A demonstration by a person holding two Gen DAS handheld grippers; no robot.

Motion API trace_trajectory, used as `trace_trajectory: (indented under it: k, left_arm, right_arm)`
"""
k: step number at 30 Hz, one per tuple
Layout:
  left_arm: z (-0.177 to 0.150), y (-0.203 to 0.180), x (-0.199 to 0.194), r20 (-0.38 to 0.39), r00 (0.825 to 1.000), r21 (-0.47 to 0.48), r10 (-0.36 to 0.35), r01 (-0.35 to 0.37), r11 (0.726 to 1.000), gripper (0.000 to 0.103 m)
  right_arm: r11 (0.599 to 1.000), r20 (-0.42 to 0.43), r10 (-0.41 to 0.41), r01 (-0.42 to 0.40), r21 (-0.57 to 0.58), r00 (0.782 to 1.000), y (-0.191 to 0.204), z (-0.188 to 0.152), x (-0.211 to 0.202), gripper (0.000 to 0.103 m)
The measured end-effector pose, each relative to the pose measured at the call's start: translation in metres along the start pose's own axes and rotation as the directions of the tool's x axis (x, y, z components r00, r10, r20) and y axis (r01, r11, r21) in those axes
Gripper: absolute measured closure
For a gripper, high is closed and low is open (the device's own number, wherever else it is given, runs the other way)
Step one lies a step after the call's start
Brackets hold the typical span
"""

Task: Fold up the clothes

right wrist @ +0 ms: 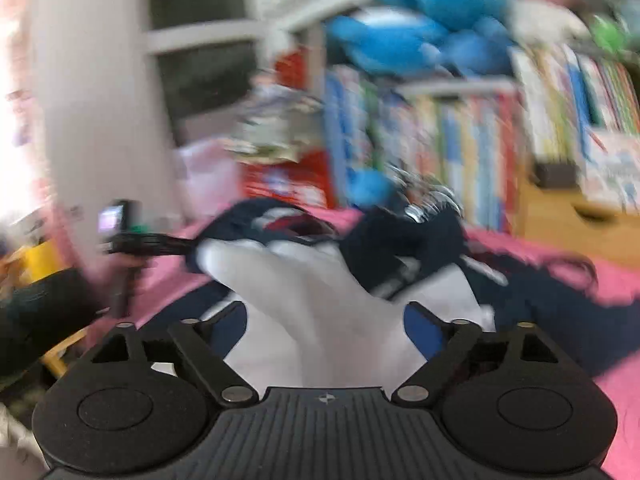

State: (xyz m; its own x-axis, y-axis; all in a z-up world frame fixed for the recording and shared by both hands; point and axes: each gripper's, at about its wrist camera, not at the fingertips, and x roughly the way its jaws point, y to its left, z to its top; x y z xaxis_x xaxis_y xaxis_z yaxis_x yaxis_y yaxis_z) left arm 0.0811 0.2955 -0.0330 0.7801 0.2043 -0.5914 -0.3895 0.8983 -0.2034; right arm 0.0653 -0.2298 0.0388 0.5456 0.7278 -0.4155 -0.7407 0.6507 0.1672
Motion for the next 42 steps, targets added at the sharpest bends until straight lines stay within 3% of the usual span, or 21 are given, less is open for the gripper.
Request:
trace_trajectory:
  k: [2,4,5,7,11,12,13,14,15,16,20,24,26,27,29,32,35,38,42]
  left_arm:
    - [-0.002,0.001,0.005,-0.003,1.0,-0.003,-0.004,0.004,1.0,0.086]
    - [-0.003,-0.004,0.006,0.001,1.0,0.018,0.011,-0.011,1.0,0.086]
    - [-0.003,-0.007,0.006,0.001,1.0,0.025,0.02,-0.02,0.999,0.086]
    - [-0.003,-0.01,0.008,-0.001,1.0,0.039,0.028,-0.028,0.999,0.086]
    - [-0.002,-0.009,0.009,-0.003,1.0,0.041,0.028,-0.028,0.999,0.086]
    - [-0.001,-0.009,0.009,-0.004,1.0,0.044,0.03,-0.029,0.999,0.085]
    - [-0.001,-0.009,0.01,-0.005,0.999,0.047,0.032,-0.032,0.998,0.085]
    - [-0.001,-0.01,0.01,-0.006,0.999,0.05,0.035,-0.035,0.998,0.085]
    - [-0.001,-0.01,0.01,-0.006,0.999,0.052,0.037,-0.037,0.998,0.085]
    - [-0.001,-0.01,0.01,-0.006,0.999,0.051,0.037,-0.037,0.998,0.085]
    - [-0.002,-0.011,0.009,-0.007,1.0,0.047,0.027,-0.027,0.999,0.078]
    - [-0.002,-0.019,0.011,-0.013,1.0,0.09,0.014,-0.012,0.996,0.064]
    - [-0.003,-0.025,0.013,-0.018,1.0,0.128,0.026,-0.023,0.992,0.061]
    - [-0.003,-0.029,0.013,-0.018,0.999,0.149,0.039,-0.035,0.988,0.061]
    - [-0.004,-0.036,0.012,-0.024,0.999,0.192,0.04,-0.035,0.981,0.063]
    - [-0.007,-0.037,-0.011,-0.035,0.998,0.174,-0.057,0.062,0.983,0.064]
    - [-0.014,-0.041,-0.048,-0.038,0.982,0.176,-0.183,0.187,0.967,0.064]
    - [-0.026,-0.049,-0.09,-0.064,0.944,0.22,-0.323,0.329,0.918,0.064]
    - [-0.046,-0.06,-0.131,-0.181,0.838,0.194,-0.515,0.544,0.816,0.051]
  right_arm:
    - [0.995,0.029,-0.094,0.095,-0.01,0.995,-0.01,0.004,-0.008,0.002]
    - [0.963,-0.001,-0.264,0.263,0.06,0.965,-0.03,0.011,0.003,0.0]
    - [0.922,-0.053,-0.363,0.367,0.125,0.93,-0.046,0.015,0.018,0.001]
    - [0.853,-0.129,-0.47,0.487,0.189,0.873,-0.072,0.017,0.047,0.003]
    - [0.763,-0.281,-0.576,0.628,0.151,0.768,-0.106,0.007,0.11,0.003]
    - [0.75,-0.311,-0.593,0.65,0.121,0.742,-0.107,0.001,0.117,0.012]
    - [0.73,-0.332,-0.62,0.678,0.088,0.711,-0.109,-0.005,0.121,0.038]
    - [0.708,-0.349,-0.647,0.704,0.055,0.678,-0.11,-0.01,0.125,0.053]
    - [0.676,-0.354,-0.673,0.734,0.062,0.649,-0.114,-0.013,0.12,0.077]
    - [0.641,-0.357,-0.697,0.763,0.076,0.622,-0.118,-0.016,0.115,0.085]
    - [0.462,-0.272,-0.832,0.876,0.14,0.483,-0.127,-0.025,0.062,0.085]
    - [0.27,-0.18,-0.933,0.936,0.224,0.312,-0.128,-0.04,0.003,0.084]
    - [0.2,-0.183,-0.95,0.943,0.268,0.253,-0.133,-0.055,-0.022,0.074]
    - [0.222,-0.244,-0.924,0.933,0.283,0.294,-0.143,-0.065,-0.03,0.062]
    - [0.281,-0.376,-0.839,0.905,0.32,0.393,-0.163,-0.083,-0.044,0.062]
    - [0.418,-0.301,-0.787,0.824,0.383,0.539,-0.141,-0.092,-0.076,0.059]
    - [0.555,-0.21,-0.718,0.729,0.401,0.663,-0.112,-0.099,-0.104,0.04]
    - [0.685,-0.156,-0.635,0.645,0.34,0.757,-0.071,-0.103,-0.117,0.037]
    - [0.811,-0.126,-0.501,0.515,0.279,0.856,-0.018,-0.115,-0.125,0.025]
